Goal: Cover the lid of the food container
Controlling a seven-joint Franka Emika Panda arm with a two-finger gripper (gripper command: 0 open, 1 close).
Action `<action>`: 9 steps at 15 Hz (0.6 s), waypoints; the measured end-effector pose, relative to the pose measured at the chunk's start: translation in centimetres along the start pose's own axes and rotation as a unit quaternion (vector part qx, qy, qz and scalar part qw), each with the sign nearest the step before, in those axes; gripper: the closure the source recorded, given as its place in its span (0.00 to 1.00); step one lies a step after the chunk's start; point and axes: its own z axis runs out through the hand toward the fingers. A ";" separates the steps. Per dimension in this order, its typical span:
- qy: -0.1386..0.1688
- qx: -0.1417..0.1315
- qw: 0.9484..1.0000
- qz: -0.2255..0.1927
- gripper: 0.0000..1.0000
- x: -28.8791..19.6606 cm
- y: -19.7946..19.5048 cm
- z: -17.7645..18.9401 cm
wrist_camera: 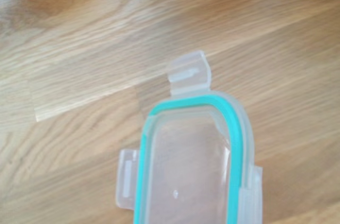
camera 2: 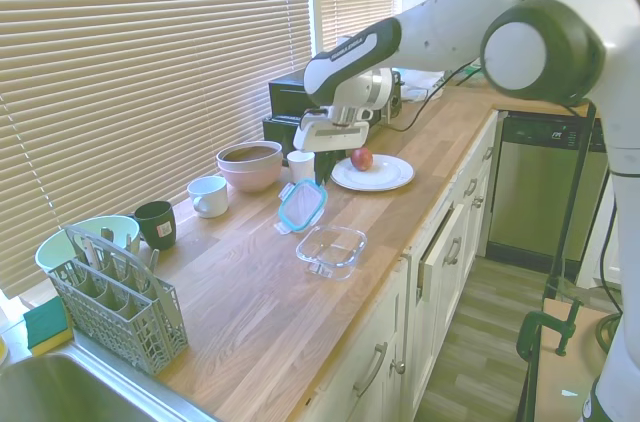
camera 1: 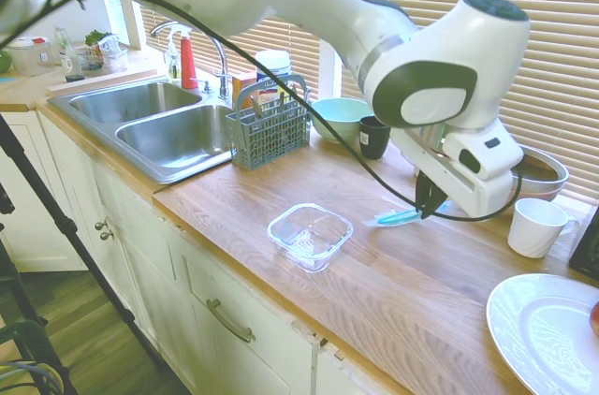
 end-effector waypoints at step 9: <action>0.073 -0.056 0.991 -0.101 1.00 -6.8 4.5 -6.7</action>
